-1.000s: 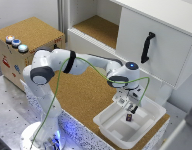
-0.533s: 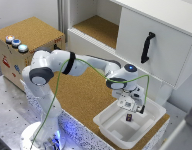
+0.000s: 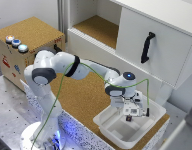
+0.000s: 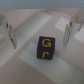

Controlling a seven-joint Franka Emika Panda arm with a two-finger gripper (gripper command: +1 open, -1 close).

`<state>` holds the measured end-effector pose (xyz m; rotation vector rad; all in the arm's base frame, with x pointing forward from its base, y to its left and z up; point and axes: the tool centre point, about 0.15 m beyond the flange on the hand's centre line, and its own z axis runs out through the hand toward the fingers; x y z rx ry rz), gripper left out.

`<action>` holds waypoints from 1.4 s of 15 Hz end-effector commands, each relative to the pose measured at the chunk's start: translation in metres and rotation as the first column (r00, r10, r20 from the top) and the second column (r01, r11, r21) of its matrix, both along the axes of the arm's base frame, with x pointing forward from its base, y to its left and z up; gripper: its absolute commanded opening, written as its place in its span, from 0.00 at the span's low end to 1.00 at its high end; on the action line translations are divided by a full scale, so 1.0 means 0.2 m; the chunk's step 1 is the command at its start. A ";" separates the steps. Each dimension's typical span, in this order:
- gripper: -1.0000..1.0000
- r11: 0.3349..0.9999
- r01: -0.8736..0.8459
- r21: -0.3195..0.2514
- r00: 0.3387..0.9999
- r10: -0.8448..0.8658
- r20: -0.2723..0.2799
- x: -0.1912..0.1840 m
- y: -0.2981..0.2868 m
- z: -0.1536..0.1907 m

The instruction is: Go towards the purple block and grasp it

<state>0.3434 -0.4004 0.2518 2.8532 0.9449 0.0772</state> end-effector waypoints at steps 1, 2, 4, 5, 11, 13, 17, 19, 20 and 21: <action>1.00 0.995 -0.045 0.086 0.999 0.047 -0.025 0.25 -0.03 -0.21; 1.00 0.996 -0.034 0.084 0.999 0.037 -0.034 0.26 -0.02 -0.23; 1.00 0.995 -0.010 0.099 0.999 0.014 -0.047 0.26 -0.05 -0.24; 1.00 0.993 0.005 0.115 0.999 0.000 -0.049 0.25 -0.07 -0.21; 1.00 0.991 0.016 0.132 0.996 -0.004 -0.089 0.08 -0.11 -0.16; 0.00 0.994 0.022 0.111 0.994 -0.010 -0.104 0.08 -0.10 -0.21; 0.00 0.996 0.013 0.092 0.994 -0.003 -0.105 0.16 -0.05 -0.24; 0.00 0.996 0.013 0.091 0.994 -0.003 -0.106 0.16 -0.04 -0.23; 0.00 0.996 0.015 0.092 0.993 -0.004 -0.114 0.15 -0.03 -0.23; 0.00 0.996 0.021 0.091 0.993 -0.010 -0.119 0.13 -0.04 -0.22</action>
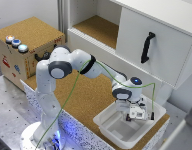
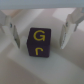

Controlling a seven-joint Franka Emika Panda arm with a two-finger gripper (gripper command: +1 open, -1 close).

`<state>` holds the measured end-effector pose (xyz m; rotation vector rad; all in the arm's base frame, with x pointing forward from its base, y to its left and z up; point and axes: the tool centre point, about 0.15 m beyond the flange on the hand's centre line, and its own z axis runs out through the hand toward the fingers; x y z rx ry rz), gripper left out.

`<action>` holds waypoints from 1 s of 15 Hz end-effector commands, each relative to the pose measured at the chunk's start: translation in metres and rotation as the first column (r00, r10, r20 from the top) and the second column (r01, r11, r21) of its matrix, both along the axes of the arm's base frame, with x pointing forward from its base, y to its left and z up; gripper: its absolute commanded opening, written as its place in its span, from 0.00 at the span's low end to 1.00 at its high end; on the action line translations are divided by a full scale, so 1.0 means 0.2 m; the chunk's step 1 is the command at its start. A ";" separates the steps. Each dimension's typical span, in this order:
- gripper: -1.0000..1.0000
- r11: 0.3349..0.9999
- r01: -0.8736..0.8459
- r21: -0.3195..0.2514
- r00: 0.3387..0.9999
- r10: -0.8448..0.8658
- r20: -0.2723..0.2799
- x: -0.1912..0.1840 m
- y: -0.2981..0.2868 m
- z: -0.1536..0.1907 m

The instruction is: Go towards the purple block and grasp it

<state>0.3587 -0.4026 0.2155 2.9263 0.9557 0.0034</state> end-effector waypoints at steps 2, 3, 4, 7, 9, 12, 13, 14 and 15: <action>0.00 0.998 0.042 0.038 0.997 -0.040 -0.064 0.02 -0.04 -0.02; 0.00 0.995 0.090 0.045 0.994 -0.086 -0.072 0.00 -0.06 0.00; 0.00 0.991 0.123 0.050 0.990 -0.120 -0.069 -0.02 -0.08 0.03; 0.00 0.965 0.258 0.044 0.966 -0.258 0.009 -0.04 -0.13 0.22; 0.00 0.950 0.307 0.054 0.948 -0.310 0.070 -0.04 -0.14 0.35; 0.00 0.924 0.364 0.117 0.916 -0.378 0.135 -0.07 -0.07 0.58; 0.00 0.919 0.370 0.134 0.913 -0.387 0.130 -0.08 -0.03 0.63; 0.00 0.907 0.394 0.147 0.902 -0.412 0.127 -0.09 0.01 0.68; 0.00 0.895 0.413 0.169 0.891 -0.435 0.127 -0.10 0.05 0.72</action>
